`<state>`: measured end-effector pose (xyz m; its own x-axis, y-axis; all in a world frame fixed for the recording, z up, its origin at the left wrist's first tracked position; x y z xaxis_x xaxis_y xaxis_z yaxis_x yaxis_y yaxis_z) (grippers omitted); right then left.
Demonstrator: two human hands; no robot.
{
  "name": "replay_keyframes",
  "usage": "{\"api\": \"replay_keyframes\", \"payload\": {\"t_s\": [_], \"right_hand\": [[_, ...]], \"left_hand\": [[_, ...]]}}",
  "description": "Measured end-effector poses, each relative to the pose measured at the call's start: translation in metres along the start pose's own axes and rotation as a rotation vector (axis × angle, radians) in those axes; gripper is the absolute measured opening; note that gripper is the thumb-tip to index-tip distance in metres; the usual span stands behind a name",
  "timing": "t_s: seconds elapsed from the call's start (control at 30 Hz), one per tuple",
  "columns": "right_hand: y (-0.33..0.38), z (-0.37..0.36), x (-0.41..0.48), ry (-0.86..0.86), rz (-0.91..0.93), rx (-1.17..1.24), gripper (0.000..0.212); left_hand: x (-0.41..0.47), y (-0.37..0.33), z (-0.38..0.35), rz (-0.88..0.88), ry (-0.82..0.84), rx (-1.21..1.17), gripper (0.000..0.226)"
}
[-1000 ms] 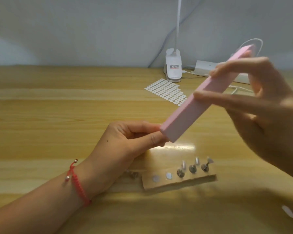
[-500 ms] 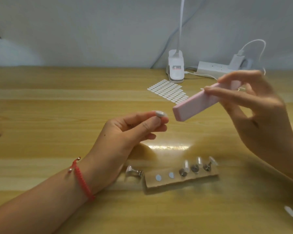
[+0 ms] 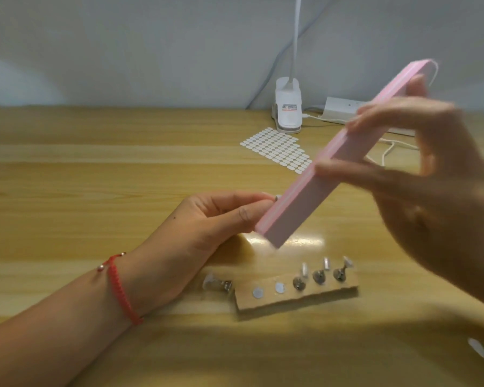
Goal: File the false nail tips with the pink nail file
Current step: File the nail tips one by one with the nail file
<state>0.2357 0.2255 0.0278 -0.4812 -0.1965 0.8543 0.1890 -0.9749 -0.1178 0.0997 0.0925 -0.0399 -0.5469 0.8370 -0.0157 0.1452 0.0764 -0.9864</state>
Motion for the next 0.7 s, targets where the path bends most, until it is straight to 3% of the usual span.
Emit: {"api": "replay_keyframes", "payload": {"t_s": [0.1,0.2,0.3,0.43,0.53,0.7], "right_hand": [[0.026,-0.014,-0.010,0.056,0.090,0.090,0.026],[-0.004,0.002,0.001,0.008,-0.004,0.021,0.032],[-0.004,0.001,0.004,-0.009,-0.060,0.021,0.031],[0.031,-0.014,-0.011,0.070,0.116,0.085,0.029],[-0.007,0.004,0.007,-0.009,-0.022,0.004,0.042],[0.030,-0.016,-0.010,0.052,0.063,0.119,0.028]], "left_hand": [[-0.002,0.000,-0.002,0.027,0.009,0.016,0.034],[-0.001,0.001,0.000,0.018,-0.018,0.009,0.046],[-0.002,-0.001,-0.003,-0.004,0.015,-0.003,0.044],[-0.004,0.001,-0.003,0.029,0.019,-0.014,0.035],[-0.002,-0.002,-0.002,-0.014,-0.006,-0.024,0.039],[-0.003,-0.001,-0.005,0.007,0.040,-0.036,0.028]]}}
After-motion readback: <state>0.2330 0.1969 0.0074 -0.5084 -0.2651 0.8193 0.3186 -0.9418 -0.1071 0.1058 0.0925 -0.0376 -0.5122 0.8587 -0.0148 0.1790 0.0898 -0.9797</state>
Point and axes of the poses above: each hand's wrist, its own x-axis towards the middle knuckle, its own z-axis out of the back of the hand, y = z × x, the point moved 5 cm from there along x, towards the middle knuckle, and after that the axes turned 8 degrees about -y, right-handed, at the moved point
